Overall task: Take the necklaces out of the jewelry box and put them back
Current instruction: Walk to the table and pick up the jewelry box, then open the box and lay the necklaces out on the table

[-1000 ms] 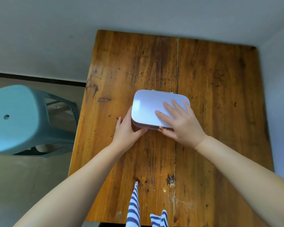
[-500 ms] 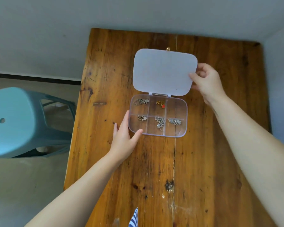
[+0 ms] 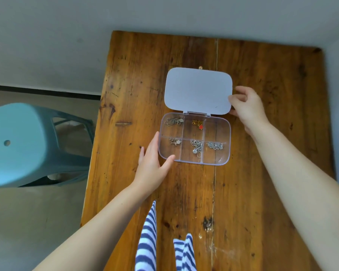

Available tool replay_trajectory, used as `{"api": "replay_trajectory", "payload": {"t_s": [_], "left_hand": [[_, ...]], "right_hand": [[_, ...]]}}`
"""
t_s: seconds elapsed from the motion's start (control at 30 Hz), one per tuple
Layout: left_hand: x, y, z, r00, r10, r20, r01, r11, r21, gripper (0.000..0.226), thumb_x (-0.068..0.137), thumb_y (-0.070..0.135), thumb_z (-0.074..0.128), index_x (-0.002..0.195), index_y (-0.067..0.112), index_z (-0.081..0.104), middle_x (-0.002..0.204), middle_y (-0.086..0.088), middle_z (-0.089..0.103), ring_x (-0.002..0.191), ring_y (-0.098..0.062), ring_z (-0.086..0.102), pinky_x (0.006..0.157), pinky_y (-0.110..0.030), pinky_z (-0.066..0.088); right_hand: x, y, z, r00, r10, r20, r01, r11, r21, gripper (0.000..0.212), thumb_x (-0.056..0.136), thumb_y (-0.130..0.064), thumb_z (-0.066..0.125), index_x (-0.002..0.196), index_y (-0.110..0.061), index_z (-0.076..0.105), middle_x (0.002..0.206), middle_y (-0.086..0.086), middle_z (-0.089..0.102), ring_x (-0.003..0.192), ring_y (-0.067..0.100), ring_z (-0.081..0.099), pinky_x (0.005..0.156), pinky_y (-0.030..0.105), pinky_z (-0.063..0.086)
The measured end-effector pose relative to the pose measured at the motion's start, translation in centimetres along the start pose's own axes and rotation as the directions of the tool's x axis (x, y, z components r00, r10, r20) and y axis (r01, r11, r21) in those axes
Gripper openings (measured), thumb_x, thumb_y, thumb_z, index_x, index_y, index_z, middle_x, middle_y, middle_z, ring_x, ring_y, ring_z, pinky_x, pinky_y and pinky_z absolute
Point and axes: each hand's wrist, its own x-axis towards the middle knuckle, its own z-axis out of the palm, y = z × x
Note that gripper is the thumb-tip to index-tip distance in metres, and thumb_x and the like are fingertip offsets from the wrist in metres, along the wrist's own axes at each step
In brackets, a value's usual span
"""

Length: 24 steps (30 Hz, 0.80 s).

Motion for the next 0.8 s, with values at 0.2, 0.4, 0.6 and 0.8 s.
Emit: {"api": "replay_trajectory", "payload": {"t_s": [0.2, 0.4, 0.6, 0.8], "left_hand": [[1.4, 1.2, -2.3, 0.99, 0.111, -0.086, -0.103, 0.99, 0.093, 0.059, 0.093, 0.029, 0.051, 0.145, 0.018, 0.025, 0.15, -0.003, 0.031, 0.138, -0.016, 0.028, 0.113, -0.039, 0.027], [4.6, 2.6, -3.2, 0.96, 0.258, -0.111, -0.215, 0.929, 0.303, 0.037, 0.09, 0.017, 0.054, 0.126, 0.009, 0.052, 0.122, -0.012, 0.051, 0.113, -0.029, 0.05, 0.086, -0.046, 0.047], [4.9, 1.2, -2.6, 0.978, 0.203, -0.054, -0.188, 0.96, 0.207, 0.053, 0.093, 0.017, 0.049, 0.142, 0.018, 0.029, 0.121, -0.006, 0.05, 0.097, -0.022, 0.054, 0.073, -0.036, 0.047], [4.4, 0.6, -2.1, 0.98, 0.18, -0.082, -0.167, 0.976, 0.141, 0.043, 0.097, 0.023, 0.044, 0.139, 0.016, 0.038, 0.119, -0.003, 0.052, 0.093, -0.015, 0.054, 0.072, -0.028, 0.043]], "right_hand": [[-4.4, -0.4, -0.2, 0.964, -0.267, -0.013, 0.258, 0.94, -0.223, 0.034, 0.093, -0.015, 0.055, 0.127, -0.011, 0.053, 0.122, 0.007, 0.059, 0.103, 0.013, 0.056, 0.078, 0.01, 0.039], [-7.6, -1.5, 4.6, 0.847, -0.448, 0.287, 0.529, 0.763, -0.372, 0.021, 0.094, -0.016, 0.052, 0.106, -0.012, 0.069, 0.108, 0.004, 0.069, 0.101, 0.018, 0.06, 0.085, 0.028, 0.047], [-7.5, -1.4, 8.8, 0.772, -0.385, 0.506, 0.634, 0.412, -0.654, 0.026, 0.094, -0.016, 0.047, 0.117, -0.012, 0.059, 0.12, 0.006, 0.062, 0.107, 0.029, 0.058, 0.075, 0.036, 0.049], [-7.7, -1.2, 10.3, 0.824, -0.31, 0.474, 0.558, 0.299, -0.774, 0.021, 0.089, -0.011, 0.055, 0.11, -0.008, 0.057, 0.117, 0.01, 0.055, 0.094, 0.034, 0.061, 0.061, 0.033, 0.031]]}}
